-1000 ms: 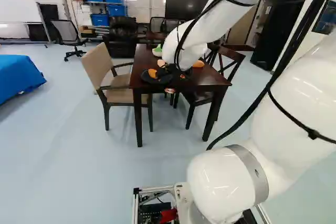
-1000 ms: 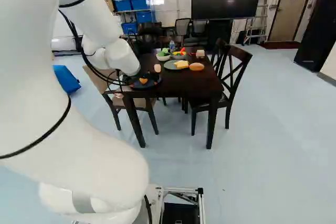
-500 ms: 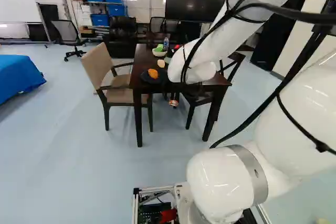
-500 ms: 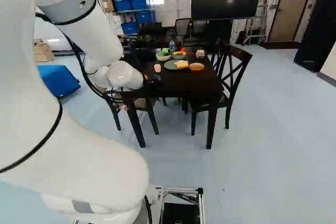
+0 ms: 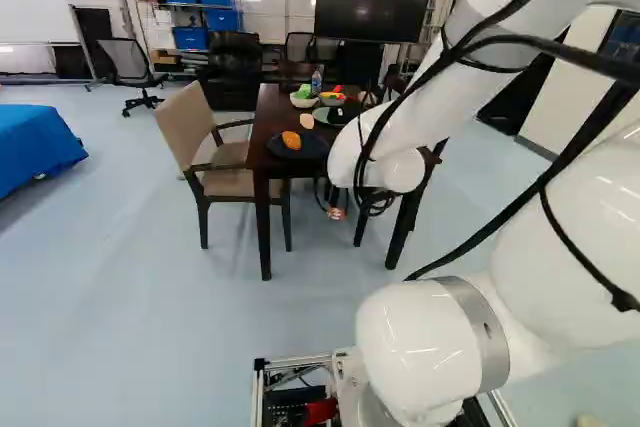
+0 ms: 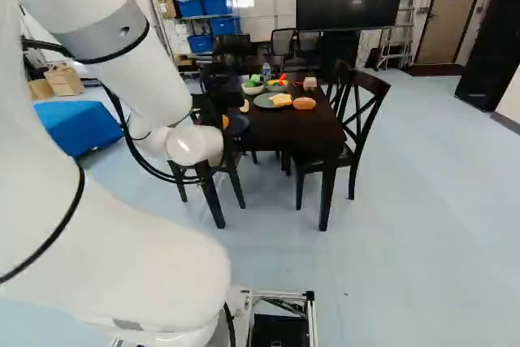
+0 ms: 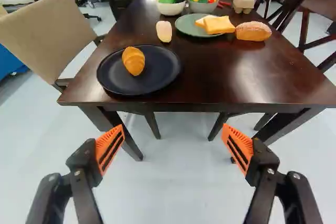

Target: Move the croissant to the empty plate

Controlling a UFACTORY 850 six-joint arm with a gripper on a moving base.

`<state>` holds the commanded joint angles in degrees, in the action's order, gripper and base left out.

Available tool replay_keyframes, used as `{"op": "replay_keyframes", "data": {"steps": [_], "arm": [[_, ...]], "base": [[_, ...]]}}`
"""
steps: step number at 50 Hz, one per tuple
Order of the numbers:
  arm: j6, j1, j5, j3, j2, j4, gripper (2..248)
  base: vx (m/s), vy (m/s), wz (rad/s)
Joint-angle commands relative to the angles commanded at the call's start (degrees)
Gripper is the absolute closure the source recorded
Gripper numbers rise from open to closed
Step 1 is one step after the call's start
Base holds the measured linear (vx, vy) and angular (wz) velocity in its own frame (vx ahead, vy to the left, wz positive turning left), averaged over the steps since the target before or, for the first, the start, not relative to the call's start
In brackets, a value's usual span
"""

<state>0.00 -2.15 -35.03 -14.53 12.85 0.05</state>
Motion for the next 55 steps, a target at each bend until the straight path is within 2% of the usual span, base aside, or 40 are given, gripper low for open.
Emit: {"op": "replay_keyframes", "data": {"steps": [31, 55], "arm": [[0.0, 1.5, -10.5, 6.7, 2.2, 0.0, 3], [0.0, 2.1, -14.4, 9.2, 3.0, 0.0, 3]], "base": [[0.0, 0.0, 0.0], [0.0, 0.0, 0.0]]}}
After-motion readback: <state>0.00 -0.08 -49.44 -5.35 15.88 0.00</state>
